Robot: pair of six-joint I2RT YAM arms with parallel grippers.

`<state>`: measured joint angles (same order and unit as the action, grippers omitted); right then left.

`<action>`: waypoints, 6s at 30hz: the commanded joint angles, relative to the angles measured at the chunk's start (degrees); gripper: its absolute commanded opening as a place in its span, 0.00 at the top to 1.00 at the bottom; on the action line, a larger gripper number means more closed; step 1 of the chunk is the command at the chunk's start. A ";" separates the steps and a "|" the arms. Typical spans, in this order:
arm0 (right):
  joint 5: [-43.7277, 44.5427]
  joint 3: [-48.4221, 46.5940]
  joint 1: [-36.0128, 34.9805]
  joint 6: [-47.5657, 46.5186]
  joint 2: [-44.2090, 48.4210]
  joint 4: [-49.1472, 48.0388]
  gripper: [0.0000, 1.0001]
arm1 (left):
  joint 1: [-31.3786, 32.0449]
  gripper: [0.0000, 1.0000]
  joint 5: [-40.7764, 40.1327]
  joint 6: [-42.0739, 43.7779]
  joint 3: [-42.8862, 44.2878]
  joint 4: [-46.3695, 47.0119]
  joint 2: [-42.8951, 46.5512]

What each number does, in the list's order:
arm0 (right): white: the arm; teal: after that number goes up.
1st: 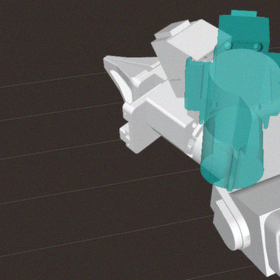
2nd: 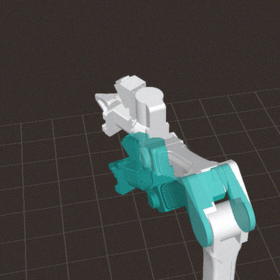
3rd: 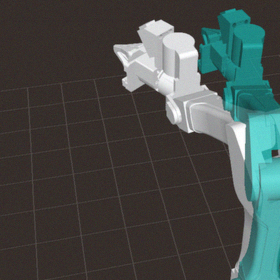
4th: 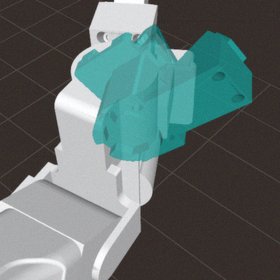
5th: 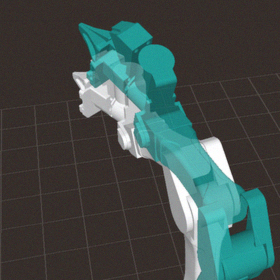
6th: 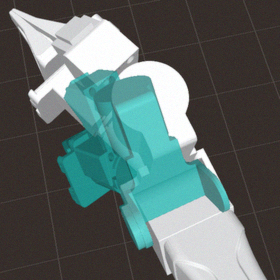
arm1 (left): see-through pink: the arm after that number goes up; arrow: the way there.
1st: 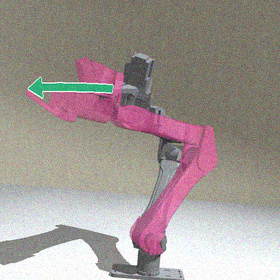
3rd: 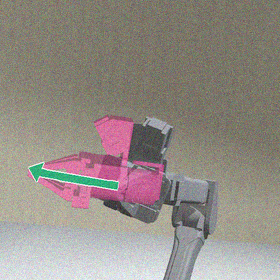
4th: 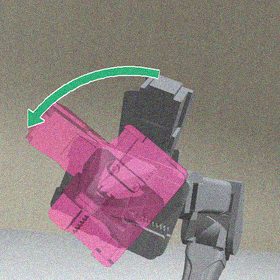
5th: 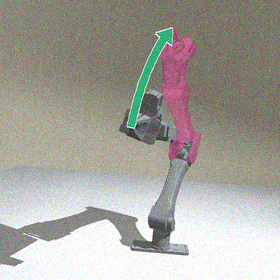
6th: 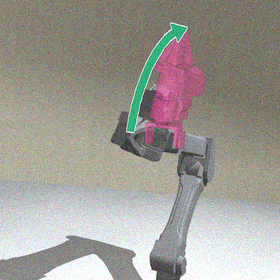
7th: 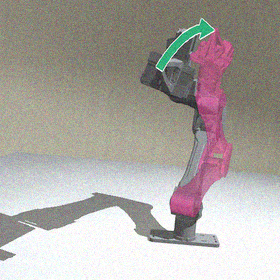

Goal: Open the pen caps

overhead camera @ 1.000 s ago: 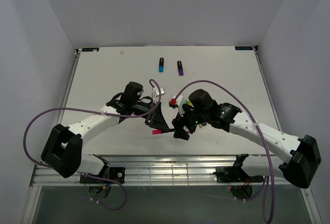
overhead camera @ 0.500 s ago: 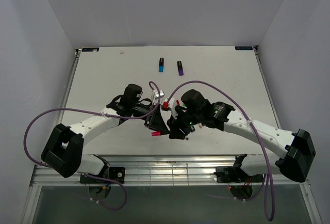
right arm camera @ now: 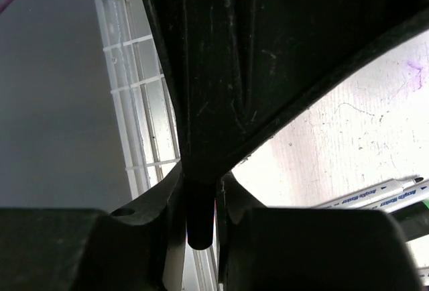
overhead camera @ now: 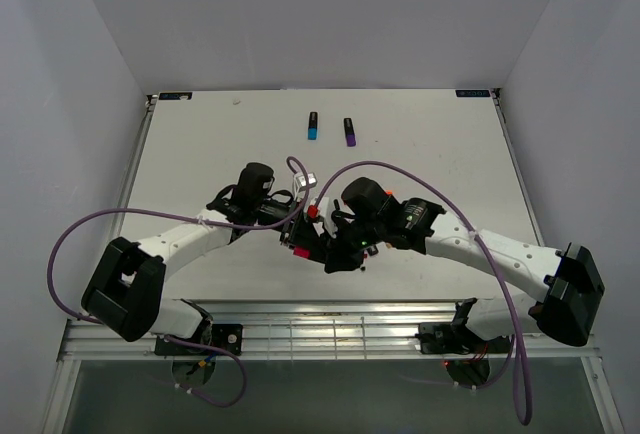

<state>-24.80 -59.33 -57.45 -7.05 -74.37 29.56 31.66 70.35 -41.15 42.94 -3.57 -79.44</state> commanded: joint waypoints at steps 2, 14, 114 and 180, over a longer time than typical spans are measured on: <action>0.98 -0.88 0.23 0.45 1.50 -3.81 0.92 | -0.37 0.74 -2.13 -1.40 -1.54 2.00 1.56; 0.09 10.19 0.32 8.44 9.41 -9.78 0.92 | -2.65 0.12 -35.27 -1.04 -8.11 10.76 18.25; -7.63 8.36 2.52 46.69 -2.01 -50.30 0.92 | -2.57 0.53 -41.52 -25.39 -35.73 71.25 33.74; 37.19 15.12 0.24 45.37 -9.48 -17.43 0.92 | -3.53 1.00 -45.48 -3.24 3.73 22.29 -15.03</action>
<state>10.85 -45.08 -57.23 36.88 -83.33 14.41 28.23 22.39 -46.76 44.77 18.44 -93.08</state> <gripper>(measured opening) 0.242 0.305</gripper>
